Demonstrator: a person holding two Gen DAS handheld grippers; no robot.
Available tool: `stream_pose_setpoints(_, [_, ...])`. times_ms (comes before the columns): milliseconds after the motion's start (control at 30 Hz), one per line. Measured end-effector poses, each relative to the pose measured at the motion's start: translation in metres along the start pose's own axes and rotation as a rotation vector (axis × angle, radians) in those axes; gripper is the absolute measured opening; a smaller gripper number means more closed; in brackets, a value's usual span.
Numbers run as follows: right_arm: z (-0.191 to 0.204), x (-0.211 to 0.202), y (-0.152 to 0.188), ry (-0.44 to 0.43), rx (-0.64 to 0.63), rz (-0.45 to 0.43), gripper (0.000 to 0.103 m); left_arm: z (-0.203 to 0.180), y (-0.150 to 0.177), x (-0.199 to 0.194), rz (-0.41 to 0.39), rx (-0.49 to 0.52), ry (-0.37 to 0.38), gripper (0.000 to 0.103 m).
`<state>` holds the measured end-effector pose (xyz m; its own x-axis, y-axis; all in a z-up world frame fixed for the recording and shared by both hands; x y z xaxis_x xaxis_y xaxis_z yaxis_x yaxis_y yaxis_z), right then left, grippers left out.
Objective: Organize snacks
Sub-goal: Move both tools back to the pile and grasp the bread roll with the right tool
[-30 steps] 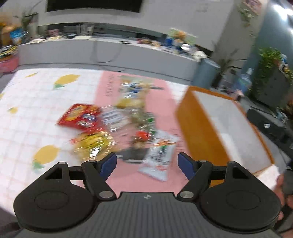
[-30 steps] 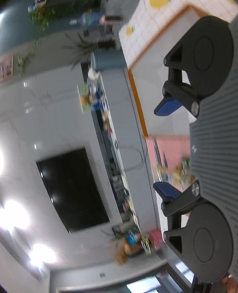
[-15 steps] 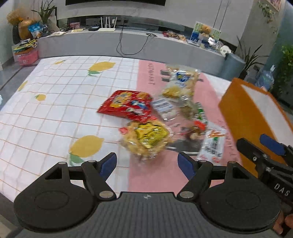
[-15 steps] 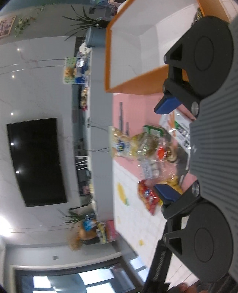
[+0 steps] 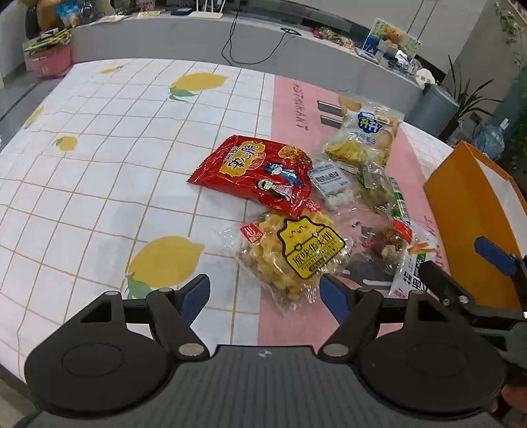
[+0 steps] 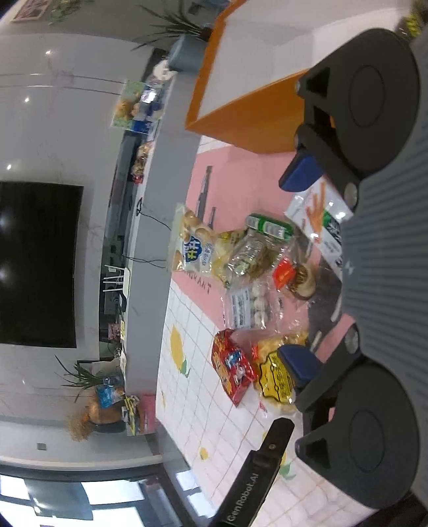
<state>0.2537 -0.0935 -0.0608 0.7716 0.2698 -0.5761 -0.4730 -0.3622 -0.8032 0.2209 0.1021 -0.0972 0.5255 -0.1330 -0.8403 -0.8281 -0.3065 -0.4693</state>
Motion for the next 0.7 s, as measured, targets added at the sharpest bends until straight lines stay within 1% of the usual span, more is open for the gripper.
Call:
stream_pose_setpoints(133, [0.005,0.025,0.005,0.025,-0.109,0.030,0.097,-0.003,-0.004,0.004,-0.002,0.010,0.007,0.089])
stream_pose_setpoints(233, [0.006,0.036,0.010,0.038,-0.177,0.008,0.095,-0.004,-0.005,0.004,-0.006,0.016,0.006,0.089])
stream_pose_setpoints(300, [0.009,0.045,0.015,0.018,-0.216,0.008,0.092,-0.003,-0.004,0.005,-0.002,0.013,0.010,0.089])
stream_pose_setpoints(433, [0.010,0.057,0.019,0.024,-0.267,0.019,0.080,0.000,-0.003,0.007,0.012,0.000,0.003,0.089])
stream_pose_setpoints(500, [0.011,0.059,0.020,0.019,-0.263,0.019,0.070,-0.001,-0.002,0.007,0.013,0.000,0.006,0.089])
stream_pose_setpoints(533, [0.011,0.060,0.020,0.022,-0.256,0.022,0.058,-0.001,-0.001,0.007,0.013,-0.002,0.007,0.089])
stream_pose_setpoints(567, [0.010,0.062,0.021,0.025,-0.247,0.033,0.054,-0.001,-0.001,0.007,0.015,-0.003,0.008,0.089])
stream_pose_setpoints(667, [0.009,0.061,0.021,0.029,-0.239,0.026,0.052,-0.003,0.000,0.006,0.015,0.003,0.008,0.089])
stream_pose_setpoints(700, [0.008,0.060,0.021,0.034,-0.239,0.023,0.049,-0.003,0.000,0.007,0.016,0.006,0.007,0.089])
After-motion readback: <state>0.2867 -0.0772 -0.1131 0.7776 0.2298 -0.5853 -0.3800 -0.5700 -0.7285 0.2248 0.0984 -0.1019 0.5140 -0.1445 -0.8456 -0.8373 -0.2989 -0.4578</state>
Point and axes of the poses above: each gripper's, at about its wrist camera, not at the fingertips, and x roughly the way its jaws point, z to its left, y to its underside, the point moved 8 cm from there along x, roughly the way its jaws point, and after that the axes turned 7 degrees about -x, right-handed, at the moved point
